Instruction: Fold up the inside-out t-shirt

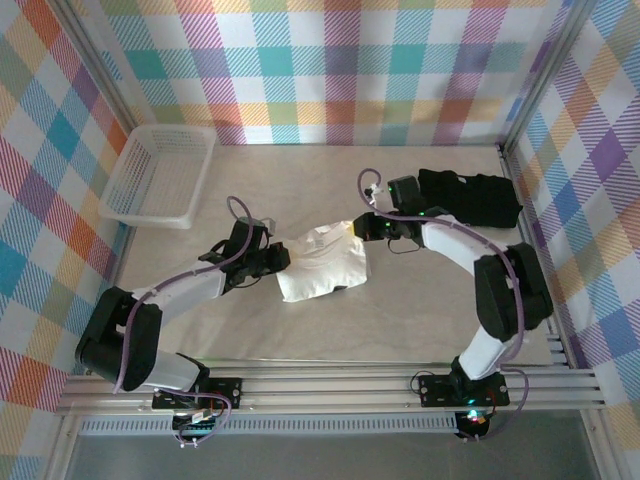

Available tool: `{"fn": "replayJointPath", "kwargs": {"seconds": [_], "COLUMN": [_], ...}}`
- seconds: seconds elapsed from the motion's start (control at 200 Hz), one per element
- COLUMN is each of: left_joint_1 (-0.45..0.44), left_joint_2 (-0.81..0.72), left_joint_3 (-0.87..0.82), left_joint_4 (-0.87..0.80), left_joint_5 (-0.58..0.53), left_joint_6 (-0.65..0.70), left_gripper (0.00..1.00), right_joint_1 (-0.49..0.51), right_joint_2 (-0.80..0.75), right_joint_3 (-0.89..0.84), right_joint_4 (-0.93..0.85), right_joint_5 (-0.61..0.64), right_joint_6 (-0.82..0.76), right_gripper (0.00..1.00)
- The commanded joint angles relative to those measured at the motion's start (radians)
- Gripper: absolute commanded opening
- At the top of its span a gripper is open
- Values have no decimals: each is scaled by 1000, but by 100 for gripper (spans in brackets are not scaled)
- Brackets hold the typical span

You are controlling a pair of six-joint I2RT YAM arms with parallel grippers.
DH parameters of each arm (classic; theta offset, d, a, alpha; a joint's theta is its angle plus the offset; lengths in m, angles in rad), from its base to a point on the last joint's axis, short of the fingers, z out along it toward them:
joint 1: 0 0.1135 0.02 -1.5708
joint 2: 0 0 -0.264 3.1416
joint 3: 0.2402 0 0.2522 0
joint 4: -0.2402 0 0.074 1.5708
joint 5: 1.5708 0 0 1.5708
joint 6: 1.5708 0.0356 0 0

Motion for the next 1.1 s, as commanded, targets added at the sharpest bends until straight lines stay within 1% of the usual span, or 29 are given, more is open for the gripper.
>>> {"fn": "replayJointPath", "kwargs": {"seconds": [0.0, 0.045, 0.075, 0.16, 0.24, 0.255, 0.365, 0.45, 0.525, 0.575, 0.635, 0.68, 0.77, 0.825, 0.935, 1.094], "left_joint_1": [17, 19, 19, 23, 25, 25, 25, 20, 9, -9, -34, -45, -50, -52, -51, -44], "left_joint_2": [38, 61, 79, 125, 135, 133, 79, -4, -101, -164, -221, -244, -231, -189, -91, 25], "left_joint_3": [3, 1, 1, 16, 20, 20, 9, -10, -35, -50, -61, -68, -77, -62, -25, -76], "left_joint_4": [-22, -9, -2, -5, -1, 1, -20, -76, -110, -117, -112, -94, -21, 0, -7, 22], "left_joint_5": [-78, -97, -113, -168, -202, -206, -256, -320, -331, -304, -248, -185, -49, -6, -8, -66], "left_joint_6": [2, 15, 24, 57, 70, 71, 66, 58, 58, 57, 52, 43, 18, 16, 3, -53], "left_gripper": [6, 8, 10, 18, 29, 32, 47, 56, 60, 61, 61, 61, 59, 57, 54, 51], "right_joint_1": [6, 8, 8, 8, 9, 8, 8, 9, 14, 26, 56, 86, 132, 137, 137, 136], "right_joint_2": [84, 128, 159, 231, 249, 247, 183, 96, 6, -46, -89, -102, -95, -74, -22, 53], "right_joint_3": [64, 92, 113, 175, 210, 212, 207, 160, 82, 24, -30, -52, -81, -96, -114, -152], "right_joint_4": [-45, -66, -84, -148, -175, -176, -193, -203, -181, -150, -111, -94, -47, -14, -7, -45], "right_joint_5": [33, 53, 74, 147, 192, 196, 220, 228, 203, 162, 111, 85, 37, 8, 2, 51], "right_joint_6": [-30, -35, -38, -41, -30, -29, -29, -33, -22, -4, 18, 31, 61, 92, 122, 134], "right_gripper": [0, 0, 2, 13, 24, 26, 40, 47, 51, 54, 54, 53, 52, 49, 45, 42]}}
